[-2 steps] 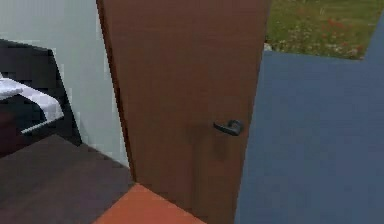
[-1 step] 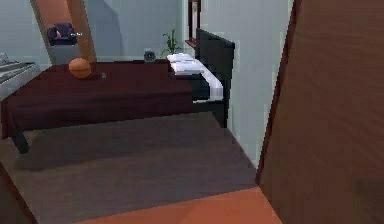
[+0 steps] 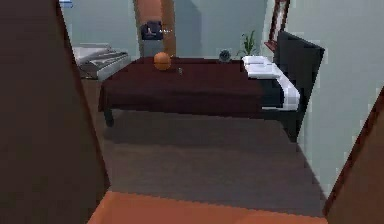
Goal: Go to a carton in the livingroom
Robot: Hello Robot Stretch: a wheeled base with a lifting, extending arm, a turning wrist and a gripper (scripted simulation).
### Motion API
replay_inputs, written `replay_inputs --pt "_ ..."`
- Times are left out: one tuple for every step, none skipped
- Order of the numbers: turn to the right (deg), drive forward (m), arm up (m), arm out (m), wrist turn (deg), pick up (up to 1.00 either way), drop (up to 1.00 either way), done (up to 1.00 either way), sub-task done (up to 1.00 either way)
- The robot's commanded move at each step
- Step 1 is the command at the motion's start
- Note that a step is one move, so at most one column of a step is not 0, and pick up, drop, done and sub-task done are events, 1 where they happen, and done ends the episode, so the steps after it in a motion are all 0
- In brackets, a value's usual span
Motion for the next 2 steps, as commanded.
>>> replay_inputs --pt "0.0 1.0 0.0 0.0 0.0 0.0 0.0 0.0 0.0" --pt "-6.0 0.0 0.0 0.0 0.0 0.0 0.0 0.0 0.0"
